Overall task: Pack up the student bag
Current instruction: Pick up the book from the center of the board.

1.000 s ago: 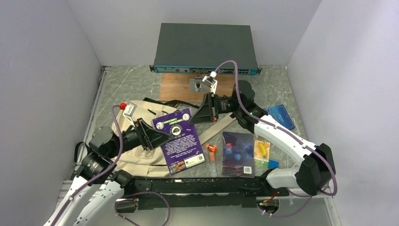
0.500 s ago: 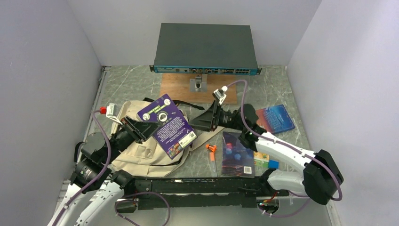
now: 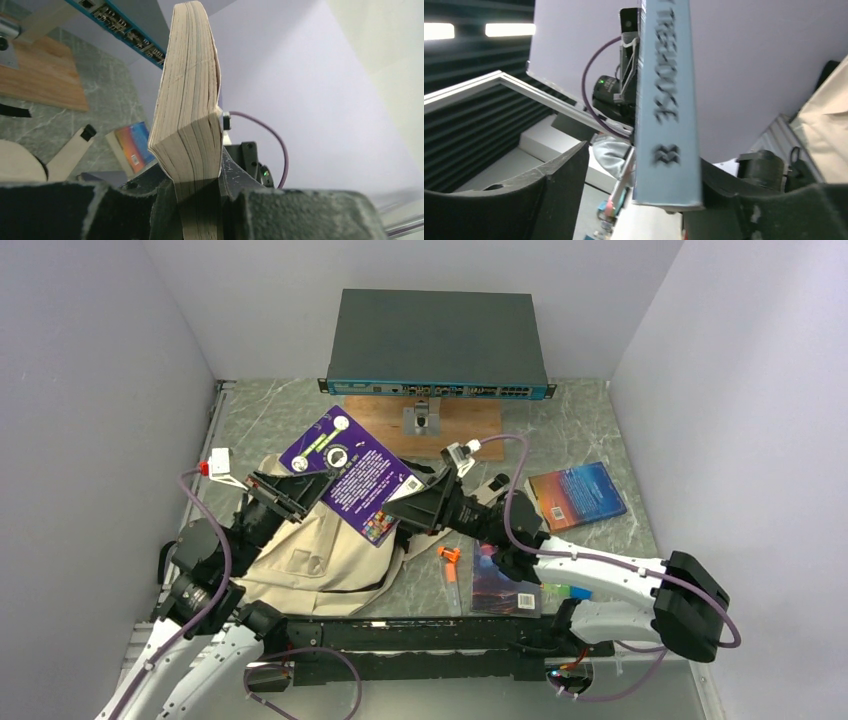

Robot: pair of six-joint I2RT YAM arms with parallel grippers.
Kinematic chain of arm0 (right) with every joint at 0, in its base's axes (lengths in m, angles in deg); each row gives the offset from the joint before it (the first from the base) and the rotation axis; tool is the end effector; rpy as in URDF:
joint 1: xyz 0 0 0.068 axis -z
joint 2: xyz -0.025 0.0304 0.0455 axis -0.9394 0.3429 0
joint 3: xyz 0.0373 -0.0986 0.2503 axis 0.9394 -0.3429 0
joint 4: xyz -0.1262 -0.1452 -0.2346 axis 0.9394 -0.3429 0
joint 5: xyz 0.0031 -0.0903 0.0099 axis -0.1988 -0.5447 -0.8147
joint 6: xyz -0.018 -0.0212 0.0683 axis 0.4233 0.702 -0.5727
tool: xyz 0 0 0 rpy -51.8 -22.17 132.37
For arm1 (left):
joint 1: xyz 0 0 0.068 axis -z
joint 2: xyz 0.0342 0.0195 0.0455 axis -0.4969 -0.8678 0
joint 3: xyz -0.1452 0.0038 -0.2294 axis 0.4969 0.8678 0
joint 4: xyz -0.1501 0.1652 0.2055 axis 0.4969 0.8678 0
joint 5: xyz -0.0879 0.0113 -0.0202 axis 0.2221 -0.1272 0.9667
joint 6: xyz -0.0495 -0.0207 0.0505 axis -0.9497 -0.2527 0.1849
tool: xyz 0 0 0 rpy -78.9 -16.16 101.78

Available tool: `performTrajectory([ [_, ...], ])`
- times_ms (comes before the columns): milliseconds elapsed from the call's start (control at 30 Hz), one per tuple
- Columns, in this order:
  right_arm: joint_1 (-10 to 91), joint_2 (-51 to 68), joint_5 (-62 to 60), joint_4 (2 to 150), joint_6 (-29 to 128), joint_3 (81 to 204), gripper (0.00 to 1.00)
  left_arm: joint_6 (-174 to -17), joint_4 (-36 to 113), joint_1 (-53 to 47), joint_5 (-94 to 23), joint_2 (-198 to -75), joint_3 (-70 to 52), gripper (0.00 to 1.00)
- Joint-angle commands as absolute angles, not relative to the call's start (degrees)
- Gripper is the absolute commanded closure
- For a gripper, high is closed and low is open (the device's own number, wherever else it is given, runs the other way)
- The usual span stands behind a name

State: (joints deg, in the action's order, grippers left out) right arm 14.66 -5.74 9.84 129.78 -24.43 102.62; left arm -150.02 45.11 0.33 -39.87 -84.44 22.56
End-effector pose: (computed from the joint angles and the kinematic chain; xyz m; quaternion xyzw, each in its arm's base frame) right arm 0.1641 0.2717 0.3090 -0.0131 0.5633 0.7953 0.2238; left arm 0.1448 -0.0888 0.3922 -0.1670 0.5994 -0.5965 0.5069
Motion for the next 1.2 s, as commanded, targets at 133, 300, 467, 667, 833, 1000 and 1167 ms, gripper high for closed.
performTrajectory([
  [133,7.99,-1.12,-1.47,140.65,-29.52,102.86,0.61,-156.82,29.02,0.15,-41.55,-84.65,28.08,1.0],
  [300,9.19,-5.28,-5.53,137.67,-25.79,97.19,1.0,-149.39,41.55,0.17,-37.68,-84.9,26.53,0.53],
  [467,10.57,-24.77,-14.32,105.14,-8.54,93.7,1.0,-141.61,66.77,0.17,-37.43,-85.06,25.15,0.0],
  [667,11.27,-37.38,-27.43,64.25,10.74,103.33,1.0,-132.19,71.0,3.67,-29.56,-94.77,27.49,0.0],
  [833,11.42,-38.32,-37.18,45.2,15.6,109.3,1.0,-130.55,86.01,25.29,-59.04,-113.75,13.34,0.0],
  [1000,11.5,-45.73,-33.62,47.52,13.89,105.92,1.0,-130.07,94.34,32.95,-72.05,-134.63,-0.68,0.0],
  [1167,11.5,-46.61,-32.8,45.64,12.6,106.04,1.0,-128.83,95.69,33.49,-75.69,-147.19,-5.54,0.03],
])
